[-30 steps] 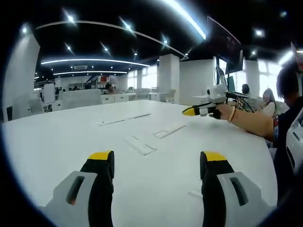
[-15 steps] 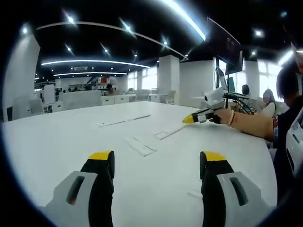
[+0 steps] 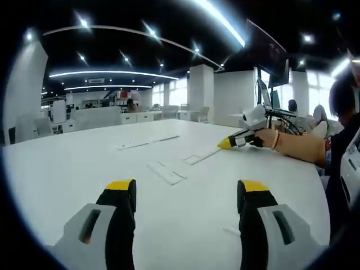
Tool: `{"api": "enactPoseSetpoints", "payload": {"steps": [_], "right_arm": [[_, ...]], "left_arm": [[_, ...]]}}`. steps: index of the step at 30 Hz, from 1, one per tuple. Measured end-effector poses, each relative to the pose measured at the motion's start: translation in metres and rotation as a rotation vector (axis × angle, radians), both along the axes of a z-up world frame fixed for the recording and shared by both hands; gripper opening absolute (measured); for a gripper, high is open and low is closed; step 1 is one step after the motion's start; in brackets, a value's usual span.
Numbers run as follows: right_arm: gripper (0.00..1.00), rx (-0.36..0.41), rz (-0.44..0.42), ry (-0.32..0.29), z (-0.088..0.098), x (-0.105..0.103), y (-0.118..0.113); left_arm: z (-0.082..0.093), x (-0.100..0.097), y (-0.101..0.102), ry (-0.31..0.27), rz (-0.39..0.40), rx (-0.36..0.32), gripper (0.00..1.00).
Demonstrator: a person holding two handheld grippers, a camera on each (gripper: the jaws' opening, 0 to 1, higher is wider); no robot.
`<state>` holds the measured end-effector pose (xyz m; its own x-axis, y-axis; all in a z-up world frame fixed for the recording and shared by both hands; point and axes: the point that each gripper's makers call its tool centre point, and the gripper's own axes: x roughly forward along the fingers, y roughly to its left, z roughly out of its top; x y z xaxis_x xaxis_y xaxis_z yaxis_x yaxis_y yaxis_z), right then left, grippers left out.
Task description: Locate the socket holder cover, grip the socket holder cover, clip it into the socket holder slot.
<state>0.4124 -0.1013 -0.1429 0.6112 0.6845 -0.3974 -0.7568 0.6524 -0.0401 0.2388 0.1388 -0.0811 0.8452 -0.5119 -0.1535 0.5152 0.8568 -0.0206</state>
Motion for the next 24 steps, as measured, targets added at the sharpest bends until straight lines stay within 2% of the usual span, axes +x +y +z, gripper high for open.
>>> {"api": "enactPoseSetpoints", "payload": {"steps": [24], "right_arm": [[0.04,-0.011,0.019,-0.008,-0.0016,-0.0033,0.0063]], "left_arm": [[-0.0017,-0.0004,-0.0001,0.004,0.007,0.0,0.74]]}}
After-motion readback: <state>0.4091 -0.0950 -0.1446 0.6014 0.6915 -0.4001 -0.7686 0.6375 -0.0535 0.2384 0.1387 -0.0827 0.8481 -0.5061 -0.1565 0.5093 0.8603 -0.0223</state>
